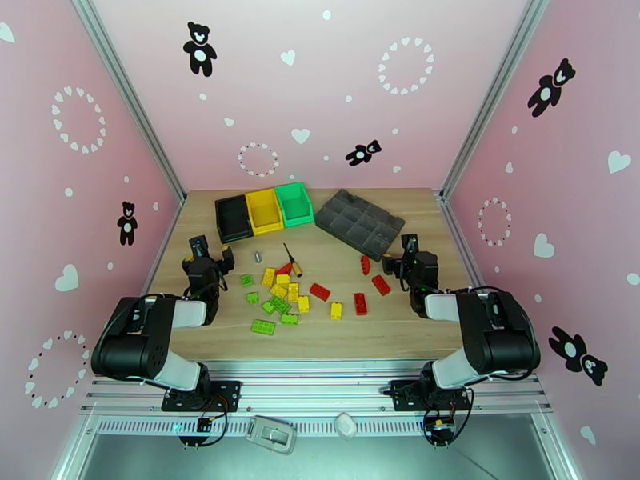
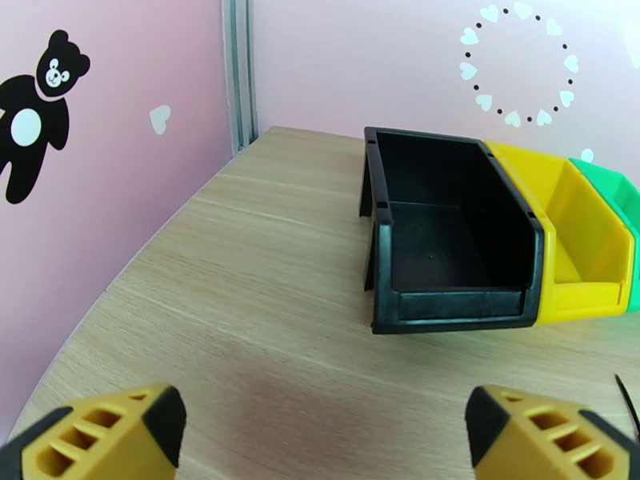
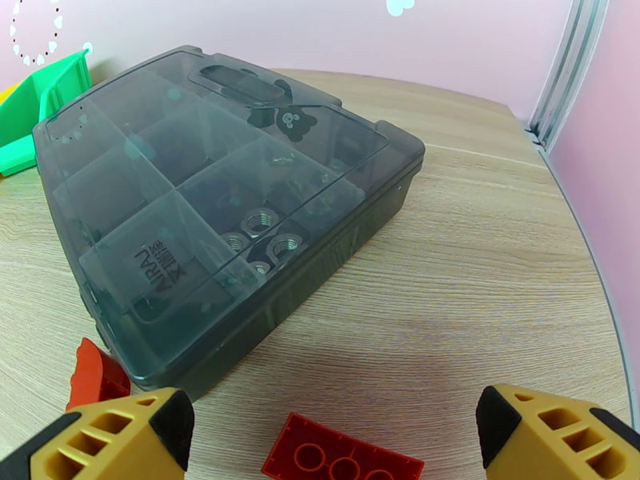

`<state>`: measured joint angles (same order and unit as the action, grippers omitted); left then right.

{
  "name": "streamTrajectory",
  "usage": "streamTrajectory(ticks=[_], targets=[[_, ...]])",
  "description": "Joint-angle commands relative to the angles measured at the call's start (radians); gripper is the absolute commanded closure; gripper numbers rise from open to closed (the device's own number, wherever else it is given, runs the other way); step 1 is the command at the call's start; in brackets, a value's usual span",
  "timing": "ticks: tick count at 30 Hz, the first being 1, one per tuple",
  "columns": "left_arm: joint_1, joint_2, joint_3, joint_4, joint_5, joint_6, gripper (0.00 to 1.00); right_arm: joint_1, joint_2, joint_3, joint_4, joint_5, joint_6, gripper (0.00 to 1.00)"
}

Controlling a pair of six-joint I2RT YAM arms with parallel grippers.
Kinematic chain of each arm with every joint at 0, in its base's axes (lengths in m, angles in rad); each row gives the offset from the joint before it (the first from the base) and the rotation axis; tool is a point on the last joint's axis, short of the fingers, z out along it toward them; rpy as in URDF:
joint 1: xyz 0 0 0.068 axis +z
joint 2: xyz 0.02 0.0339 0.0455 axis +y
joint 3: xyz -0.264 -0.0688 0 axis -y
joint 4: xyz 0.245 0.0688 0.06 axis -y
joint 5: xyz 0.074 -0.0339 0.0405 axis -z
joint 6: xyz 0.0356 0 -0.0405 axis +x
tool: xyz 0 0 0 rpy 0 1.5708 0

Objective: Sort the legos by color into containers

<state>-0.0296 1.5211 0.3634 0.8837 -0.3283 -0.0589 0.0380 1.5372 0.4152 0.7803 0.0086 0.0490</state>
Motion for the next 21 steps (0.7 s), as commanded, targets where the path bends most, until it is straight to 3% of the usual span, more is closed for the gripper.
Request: streamTrajectory(ticks=[1, 18, 21], targets=[[-0.005, 0.005, -0.006, 0.025, 0.002, 0.013, 0.02, -0.003, -0.006, 0.013, -0.016, -0.002, 0.002, 0.01], [-0.006, 0.005, -0.006, 0.023, 0.003, 0.013, 0.01, -0.003, -0.007, 0.009, -0.012, -0.003, 0.002, 0.01], [-0.006, -0.018, 0.006, -0.011, -0.021, 0.000, 0.02, -0.004, -0.031, 0.024, -0.055, 0.055, 0.029, 0.01]])
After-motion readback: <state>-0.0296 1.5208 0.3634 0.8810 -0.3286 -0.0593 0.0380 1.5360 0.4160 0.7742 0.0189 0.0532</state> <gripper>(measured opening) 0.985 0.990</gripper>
